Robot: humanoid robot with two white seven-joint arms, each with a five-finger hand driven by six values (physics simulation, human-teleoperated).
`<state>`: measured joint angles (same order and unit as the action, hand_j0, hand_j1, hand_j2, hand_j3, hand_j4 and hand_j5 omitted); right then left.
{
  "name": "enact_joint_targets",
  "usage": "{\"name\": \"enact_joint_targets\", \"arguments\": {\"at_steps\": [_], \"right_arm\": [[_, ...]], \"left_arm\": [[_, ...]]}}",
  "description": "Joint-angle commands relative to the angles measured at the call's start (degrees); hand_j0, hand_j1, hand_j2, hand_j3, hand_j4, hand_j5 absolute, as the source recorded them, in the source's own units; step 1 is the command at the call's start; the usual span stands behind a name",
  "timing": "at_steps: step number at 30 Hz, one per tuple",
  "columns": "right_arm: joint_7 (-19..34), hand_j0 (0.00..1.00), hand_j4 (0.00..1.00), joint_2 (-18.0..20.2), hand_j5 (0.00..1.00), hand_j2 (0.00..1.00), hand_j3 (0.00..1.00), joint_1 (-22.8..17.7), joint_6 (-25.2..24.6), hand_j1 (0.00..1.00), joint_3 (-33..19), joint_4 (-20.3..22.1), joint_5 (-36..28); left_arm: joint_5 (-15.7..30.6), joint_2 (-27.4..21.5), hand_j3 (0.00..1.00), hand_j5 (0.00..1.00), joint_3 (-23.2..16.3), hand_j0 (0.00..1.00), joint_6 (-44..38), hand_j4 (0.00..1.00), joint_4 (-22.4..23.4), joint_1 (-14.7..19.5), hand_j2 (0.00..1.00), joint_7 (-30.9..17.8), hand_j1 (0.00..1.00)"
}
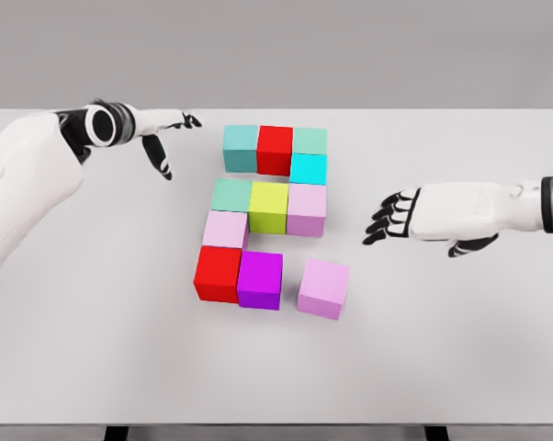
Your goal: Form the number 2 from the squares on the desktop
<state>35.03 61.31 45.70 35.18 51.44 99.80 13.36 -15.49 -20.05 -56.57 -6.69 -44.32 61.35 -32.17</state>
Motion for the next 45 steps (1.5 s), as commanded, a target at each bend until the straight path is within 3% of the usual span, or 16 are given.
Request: {"name": "enact_joint_targets", "arguments": {"at_steps": [1, 7, 9, 30, 39, 45], "right_arm": [[0.0, 1.0, 1.0, 1.8, 1.0, 1.0, 1.0, -0.2, -0.2, 1.0, 0.1, 0.0, 3.7], [0.0, 1.0, 1.0, 0.0, 1.0, 1.0, 1.0, -2.8, -0.2, 1.0, 2.3, 0.9, 6.9], [0.0, 1.0, 1.0, -1.5, 1.0, 1.0, 1.0, -2.7, -0.2, 1.0, 4.6, 0.9, 6.9], [0.0, 1.0, 1.0, -7.2, 1.0, 1.0, 1.0, -0.3, -0.2, 1.0, 6.4, 0.8, 6.6], [0.0, 1.0, 1.0, -4.7, 1.0, 1.0, 1.0, 0.6, -0.2, 1.0, 6.6, 0.3, 6.7], [0.0, 1.0, 1.0, -2.8, 1.0, 1.0, 1.0, 0.2, -0.2, 1.0, 10.1, 0.9, 6.9]], "left_arm": [[-2.4, 1.0, 1.0, 1.0, -0.6, 1.0, -0.1, 1.0, 1.5, 0.0, 1.0, 0.0, 1.0], [-2.7, 3.5, 1.0, 1.0, -0.6, 1.0, -0.1, 1.0, 2.3, 0.0, 1.0, 0.0, 1.0], [-3.8, 4.2, 1.0, 1.0, -0.6, 1.0, -0.1, 1.0, 2.3, 0.1, 1.0, 0.0, 1.0], [-4.6, 5.7, 1.0, 1.0, -0.7, 1.0, 0.0, 1.0, 2.2, 0.1, 1.0, 0.1, 1.0], [-5.0, 6.1, 1.0, 1.0, -0.8, 1.0, 0.2, 1.0, 2.2, 0.2, 1.0, 0.1, 1.0], [-5.1, 6.1, 1.0, 1.0, -0.8, 1.0, 0.2, 1.0, 2.1, 0.2, 1.0, 0.1, 1.0]]}}
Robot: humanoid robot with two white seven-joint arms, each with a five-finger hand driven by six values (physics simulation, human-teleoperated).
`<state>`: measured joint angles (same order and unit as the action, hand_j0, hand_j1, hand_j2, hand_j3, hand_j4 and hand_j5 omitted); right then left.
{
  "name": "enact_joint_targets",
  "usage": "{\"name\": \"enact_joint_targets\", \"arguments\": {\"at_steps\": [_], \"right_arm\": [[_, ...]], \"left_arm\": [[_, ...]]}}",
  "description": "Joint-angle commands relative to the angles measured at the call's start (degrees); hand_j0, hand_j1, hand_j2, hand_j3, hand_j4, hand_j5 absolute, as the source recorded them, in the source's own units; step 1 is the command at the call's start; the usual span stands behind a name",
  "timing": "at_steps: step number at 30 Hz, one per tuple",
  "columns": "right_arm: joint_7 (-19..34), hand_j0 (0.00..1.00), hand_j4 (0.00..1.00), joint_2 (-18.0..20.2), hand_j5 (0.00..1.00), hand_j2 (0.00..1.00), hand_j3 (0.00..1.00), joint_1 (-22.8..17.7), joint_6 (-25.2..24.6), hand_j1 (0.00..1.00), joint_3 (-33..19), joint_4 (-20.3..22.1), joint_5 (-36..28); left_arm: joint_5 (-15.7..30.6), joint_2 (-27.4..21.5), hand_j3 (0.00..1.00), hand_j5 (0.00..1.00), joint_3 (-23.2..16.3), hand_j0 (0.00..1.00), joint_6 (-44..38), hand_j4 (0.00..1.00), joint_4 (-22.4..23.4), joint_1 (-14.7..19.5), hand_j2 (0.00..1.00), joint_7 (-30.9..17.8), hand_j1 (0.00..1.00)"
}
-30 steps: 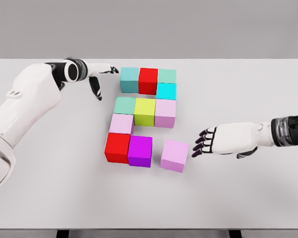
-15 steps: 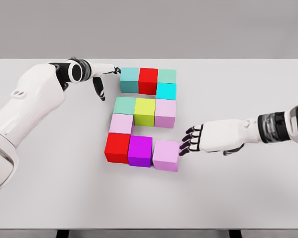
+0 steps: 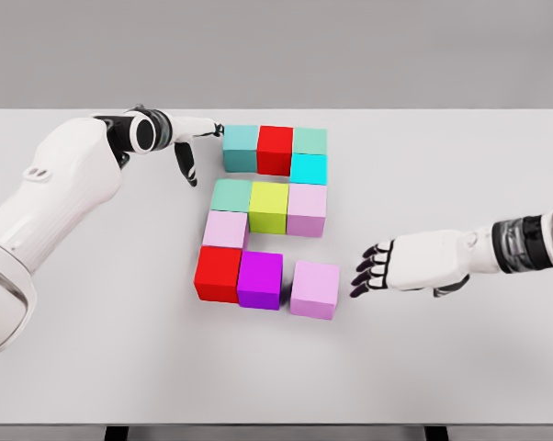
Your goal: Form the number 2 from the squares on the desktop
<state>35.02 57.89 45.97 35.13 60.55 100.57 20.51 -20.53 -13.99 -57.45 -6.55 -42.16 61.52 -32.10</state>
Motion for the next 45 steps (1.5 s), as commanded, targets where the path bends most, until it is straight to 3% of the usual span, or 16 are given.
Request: {"name": "enact_joint_targets", "arguments": {"at_steps": [1, 8, 12, 14, 17, 19, 21, 22, 24, 31, 45], "right_arm": [[0.0, 1.0, 1.0, 0.6, 1.0, 1.0, 1.0, 0.0, -0.1, 1.0, 1.6, 0.2, -0.1], [0.0, 1.0, 1.0, -1.2, 1.0, 1.0, 1.0, 0.2, -0.1, 1.0, 2.5, 0.2, -0.1], [0.0, 1.0, 1.0, -2.3, 1.0, 1.0, 1.0, 0.6, -0.1, 1.0, 2.5, 0.2, -0.2], [0.0, 1.0, 1.0, -2.8, 1.0, 1.0, 1.0, 0.9, -0.1, 1.0, 2.6, 0.2, -0.2], [0.0, 1.0, 1.0, -4.4, 1.0, 1.0, 1.0, 1.8, -0.1, 1.0, 4.6, 0.2, -0.2], [0.0, 1.0, 1.0, -4.7, 1.0, 1.0, 1.0, 2.2, -0.1, 1.0, 4.7, 0.2, -0.2], [0.0, 1.0, 1.0, -5.1, 1.0, 1.0, 1.0, 2.5, -0.1, 1.0, 5.1, 0.2, -0.2], [0.0, 1.0, 1.0, -5.0, 1.0, 1.0, 1.0, 2.5, -0.1, 1.0, 5.2, 0.2, -0.2], [0.0, 1.0, 1.0, -4.3, 1.0, 1.0, 1.0, 3.6, -0.1, 1.0, 5.3, 0.1, -0.3], [0.0, 1.0, 1.0, -4.2, 1.0, 1.0, 1.0, 4.7, -0.1, 1.0, 4.9, -0.4, -0.4], [0.0, 1.0, 1.0, -5.9, 1.0, 1.0, 1.0, 6.3, -0.1, 1.0, 4.7, -2.7, -0.7]], "left_arm": [[-0.2, 0.0, 1.0, 1.0, 0.1, 1.0, 0.0, 1.0, 0.0, 0.0, 1.0, 0.0, 1.0], [-0.1, -0.2, 1.0, 1.0, 0.4, 1.0, -0.2, 1.0, 0.1, 0.6, 1.0, 0.1, 1.0], [0.6, -3.6, 1.0, 1.0, 0.9, 1.0, 0.4, 1.0, -0.9, 1.6, 1.0, 0.5, 1.0], [4.0, -8.5, 1.0, 1.0, 1.4, 1.0, 5.3, 1.0, -3.0, 1.9, 1.0, 0.3, 1.0], [18.8, -24.8, 1.0, 1.0, 1.2, 1.0, 31.1, 1.0, -10.0, 1.6, 1.0, -0.1, 1.0], [19.5, -27.1, 1.0, 1.0, 0.9, 1.0, 36.9, 1.0, -10.6, 1.6, 1.0, -0.1, 1.0], [19.2, -31.7, 1.0, 1.0, 0.2, 1.0, 41.6, 1.0, -17.4, 1.2, 1.0, 0.0, 1.0], [19.4, -33.8, 1.0, 1.0, -0.2, 1.0, 41.6, 1.0, -21.3, -0.8, 1.0, 0.0, 1.0], [19.5, -38.4, 1.0, 1.0, -0.3, 1.0, 41.6, 1.0, -22.1, -4.1, 1.0, 0.0, 1.0], [18.9, -36.6, 1.0, 1.0, -3.2, 1.0, 41.6, 1.0, -21.6, -4.5, 1.0, -0.1, 1.0], [18.9, -36.2, 1.0, 1.0, -3.4, 1.0, 41.6, 1.0, -21.0, -4.6, 1.0, -0.1, 1.0]]}}
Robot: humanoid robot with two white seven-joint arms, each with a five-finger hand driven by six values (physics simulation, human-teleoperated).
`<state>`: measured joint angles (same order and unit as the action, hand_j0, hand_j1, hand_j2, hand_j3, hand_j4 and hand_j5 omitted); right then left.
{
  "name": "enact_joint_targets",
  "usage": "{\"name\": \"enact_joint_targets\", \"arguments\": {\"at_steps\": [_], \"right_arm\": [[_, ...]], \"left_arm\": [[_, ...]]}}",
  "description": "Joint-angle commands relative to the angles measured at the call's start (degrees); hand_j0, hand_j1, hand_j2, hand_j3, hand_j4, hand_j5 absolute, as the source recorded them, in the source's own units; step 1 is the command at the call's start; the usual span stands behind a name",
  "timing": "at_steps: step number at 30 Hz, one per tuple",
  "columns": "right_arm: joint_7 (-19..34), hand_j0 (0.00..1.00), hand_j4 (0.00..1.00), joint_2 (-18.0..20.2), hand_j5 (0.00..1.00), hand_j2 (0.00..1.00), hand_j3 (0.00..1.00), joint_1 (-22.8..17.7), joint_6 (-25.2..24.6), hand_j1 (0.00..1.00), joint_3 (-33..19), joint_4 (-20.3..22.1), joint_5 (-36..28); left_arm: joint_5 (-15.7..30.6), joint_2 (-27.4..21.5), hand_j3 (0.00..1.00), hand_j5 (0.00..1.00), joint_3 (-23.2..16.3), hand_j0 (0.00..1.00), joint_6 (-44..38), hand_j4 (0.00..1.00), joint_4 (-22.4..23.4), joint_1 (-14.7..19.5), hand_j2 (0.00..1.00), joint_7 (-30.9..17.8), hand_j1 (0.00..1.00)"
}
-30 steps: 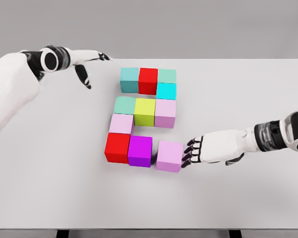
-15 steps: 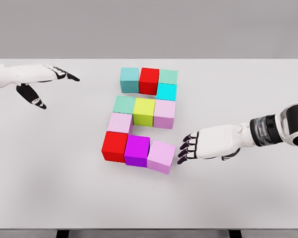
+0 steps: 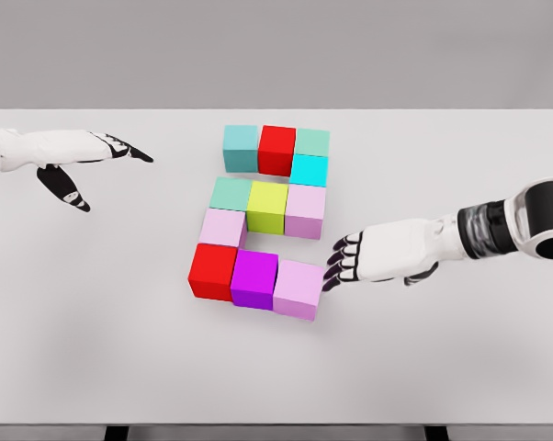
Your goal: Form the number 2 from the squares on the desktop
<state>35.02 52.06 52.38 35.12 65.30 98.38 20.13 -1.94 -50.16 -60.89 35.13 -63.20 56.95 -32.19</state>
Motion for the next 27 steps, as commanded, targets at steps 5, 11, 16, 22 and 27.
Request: {"name": "enact_joint_targets", "arguments": {"at_steps": [5, 11, 16, 22, 27], "right_arm": [[0.0, 1.0, 1.0, -0.4, 1.0, 1.0, 1.0, 0.2, -0.1, 1.0, -0.1, -0.7, -0.8], [0.0, 1.0, 1.0, -0.6, 1.0, 1.0, 1.0, 0.5, -0.1, 1.0, -0.1, -0.7, -0.9], [0.0, 1.0, 1.0, -0.8, 1.0, 1.0, 1.0, 1.1, -0.1, 1.0, -0.3, -2.5, -3.0], [0.0, 1.0, 1.0, 0.1, 1.0, 1.0, 1.0, 2.6, -0.1, 1.0, -10.5, -22.1, -14.9], [0.0, 1.0, 1.0, 2.1, 1.0, 1.0, 1.0, 1.4, -0.1, 1.0, -8.0, -27.8, -36.6]], "left_arm": [[0.4, 0.0, 1.0, 1.0, 0.1, 1.0, -0.1, 1.0, 0.0, 0.0, 1.0, 0.0, 1.0], [0.4, 0.0, 1.0, 1.0, 0.1, 1.0, -0.1, 1.0, 0.0, 0.0, 1.0, 0.0, 1.0], [0.3, -0.1, 1.0, 1.0, 0.1, 1.0, -0.1, 1.0, 0.1, 0.0, 1.0, 0.0, 1.0], [0.3, 0.8, 1.0, 1.0, 0.0, 1.0, -0.1, 1.0, 1.8, 0.0, 1.0, 0.0, 1.0], [0.4, 8.1, 1.0, 1.0, 0.1, 1.0, -0.1, 1.0, 11.9, -1.1, 1.0, 0.0, 1.0]]}}
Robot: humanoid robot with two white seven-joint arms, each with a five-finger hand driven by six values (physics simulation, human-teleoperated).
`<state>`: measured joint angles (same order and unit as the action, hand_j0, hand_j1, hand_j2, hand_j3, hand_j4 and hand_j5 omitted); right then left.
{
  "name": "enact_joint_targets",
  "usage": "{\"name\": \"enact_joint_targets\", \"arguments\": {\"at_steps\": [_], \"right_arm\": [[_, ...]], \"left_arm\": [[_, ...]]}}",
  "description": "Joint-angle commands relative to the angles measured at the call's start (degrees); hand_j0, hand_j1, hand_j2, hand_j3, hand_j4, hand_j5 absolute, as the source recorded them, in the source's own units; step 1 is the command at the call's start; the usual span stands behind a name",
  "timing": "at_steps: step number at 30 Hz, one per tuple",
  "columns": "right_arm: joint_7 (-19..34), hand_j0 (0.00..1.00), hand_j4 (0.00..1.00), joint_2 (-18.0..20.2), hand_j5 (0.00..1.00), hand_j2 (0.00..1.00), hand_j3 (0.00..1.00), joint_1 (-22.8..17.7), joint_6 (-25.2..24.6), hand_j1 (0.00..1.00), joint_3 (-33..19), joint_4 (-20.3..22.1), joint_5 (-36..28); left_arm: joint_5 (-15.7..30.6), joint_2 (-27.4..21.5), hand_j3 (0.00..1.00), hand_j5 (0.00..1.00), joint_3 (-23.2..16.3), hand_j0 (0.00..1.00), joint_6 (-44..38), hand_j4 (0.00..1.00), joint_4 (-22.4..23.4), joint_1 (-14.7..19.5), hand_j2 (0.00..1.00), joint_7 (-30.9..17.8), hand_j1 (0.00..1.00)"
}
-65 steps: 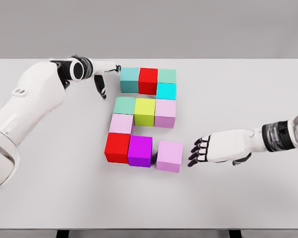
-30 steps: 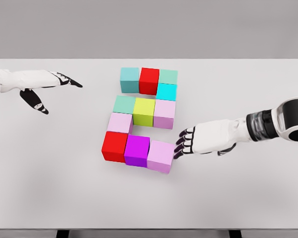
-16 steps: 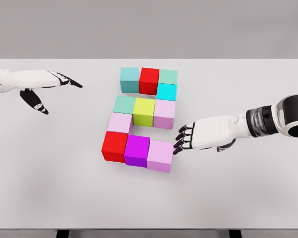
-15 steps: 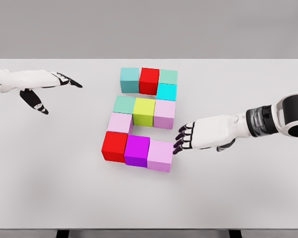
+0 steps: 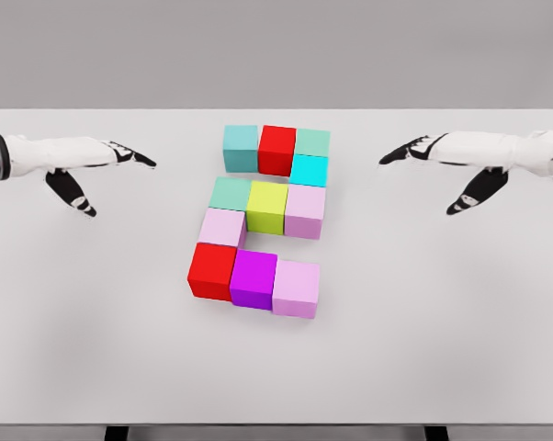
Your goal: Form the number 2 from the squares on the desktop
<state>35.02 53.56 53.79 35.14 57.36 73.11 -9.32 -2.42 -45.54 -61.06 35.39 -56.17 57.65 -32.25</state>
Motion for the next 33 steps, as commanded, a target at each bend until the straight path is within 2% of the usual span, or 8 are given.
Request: {"name": "enact_joint_targets", "arguments": {"at_steps": [1, 2, 3, 8, 11, 15, 21, 33], "right_arm": [[0.0, 1.0, 1.0, 0.6, 1.0, 1.0, 1.0, 0.0, -0.1, 1.0, -0.1, -2.5, -7.6], [0.0, 1.0, 1.0, 0.7, 1.0, 1.0, 1.0, -0.1, -0.1, 1.0, -0.1, -2.5, -7.6], [0.0, 1.0, 1.0, 0.7, 1.0, 1.0, 1.0, -0.1, -0.1, 1.0, -0.1, -2.5, -7.6], [0.0, 1.0, 1.0, 0.7, 1.0, 1.0, 1.0, -0.3, -0.1, 1.0, -0.1, -2.4, -7.6], [0.0, 1.0, 1.0, 0.7, 1.0, 1.0, 1.0, -0.3, -0.1, 1.0, -0.2, -2.5, -7.6], [0.0, 1.0, 1.0, 1.4, 1.0, 1.0, 1.0, -0.3, -0.1, 1.0, -0.6, -2.5, -7.6], [0.0, 1.0, 1.0, 1.3, 1.0, 1.0, 1.0, -0.2, -0.1, 1.0, -0.7, -2.6, -7.6], [0.0, 1.0, 1.0, 1.3, 1.0, 1.0, 1.0, -0.2, -0.1, 1.0, -0.8, -2.6, -7.5]], "left_arm": [[0.9, 9.4, 1.0, 1.0, 0.2, 1.0, -0.4, 1.0, 12.6, 0.1, 1.0, 0.1, 1.0], [0.9, 13.5, 1.0, 1.0, 0.2, 1.0, -0.4, 1.0, 16.9, 2.6, 1.0, 0.1, 1.0], [0.9, 15.6, 1.0, 1.0, 0.2, 1.0, -0.4, 1.0, 17.1, 2.9, 1.0, 0.2, 1.0], [0.4, 17.1, 1.0, 1.0, 0.2, 1.0, -1.9, 1.0, 17.1, 4.6, 1.0, 0.7, 1.0], [0.5, 20.8, 1.0, 1.0, 0.2, 1.0, -26.0, 1.0, 16.7, 6.4, 1.0, 0.9, 1.0], [-4.8, 23.9, 1.0, 1.0, 0.2, 1.0, -35.5, 1.0, 16.5, 7.7, 1.0, 0.7, 1.0], [-12.0, 26.5, 1.0, 1.0, -1.1, 1.0, -35.0, 1.0, 16.9, 7.1, 1.0, 0.7, 1.0], [-17.0, 29.5, 1.0, 1.0, -2.8, 1.0, -34.9, 1.0, 16.8, 7.2, 1.0, 0.8, 1.0]]}}
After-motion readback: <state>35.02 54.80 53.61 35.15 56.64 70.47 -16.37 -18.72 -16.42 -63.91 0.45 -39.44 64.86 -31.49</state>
